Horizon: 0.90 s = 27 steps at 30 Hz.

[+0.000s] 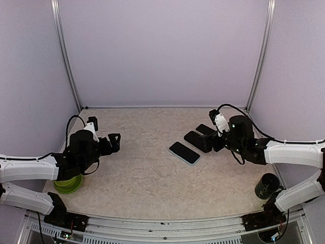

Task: Put the phone into the phone case
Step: Reset both arms

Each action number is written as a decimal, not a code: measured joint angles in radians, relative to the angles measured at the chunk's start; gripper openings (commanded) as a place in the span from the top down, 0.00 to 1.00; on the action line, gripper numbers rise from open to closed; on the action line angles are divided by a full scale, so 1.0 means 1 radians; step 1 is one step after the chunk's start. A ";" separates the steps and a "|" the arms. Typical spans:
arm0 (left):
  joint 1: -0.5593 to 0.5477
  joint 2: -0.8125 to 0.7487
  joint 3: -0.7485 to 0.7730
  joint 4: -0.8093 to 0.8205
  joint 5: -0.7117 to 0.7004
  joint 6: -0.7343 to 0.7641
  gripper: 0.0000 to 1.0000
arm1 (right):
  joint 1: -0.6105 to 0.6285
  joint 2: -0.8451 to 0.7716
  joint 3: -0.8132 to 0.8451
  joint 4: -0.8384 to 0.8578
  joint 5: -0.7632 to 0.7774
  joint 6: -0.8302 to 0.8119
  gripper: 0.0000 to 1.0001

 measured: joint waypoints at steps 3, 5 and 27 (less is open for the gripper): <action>0.002 -0.041 -0.037 0.019 -0.039 0.014 0.01 | -0.061 -0.080 -0.048 0.029 0.000 0.034 0.00; 0.008 -0.065 -0.056 0.040 -0.044 0.026 0.01 | -0.102 -0.141 -0.091 0.043 0.001 0.059 0.00; 0.038 -0.248 -0.272 0.201 -0.050 0.112 0.02 | -0.160 -0.650 -0.411 0.058 0.230 0.205 0.00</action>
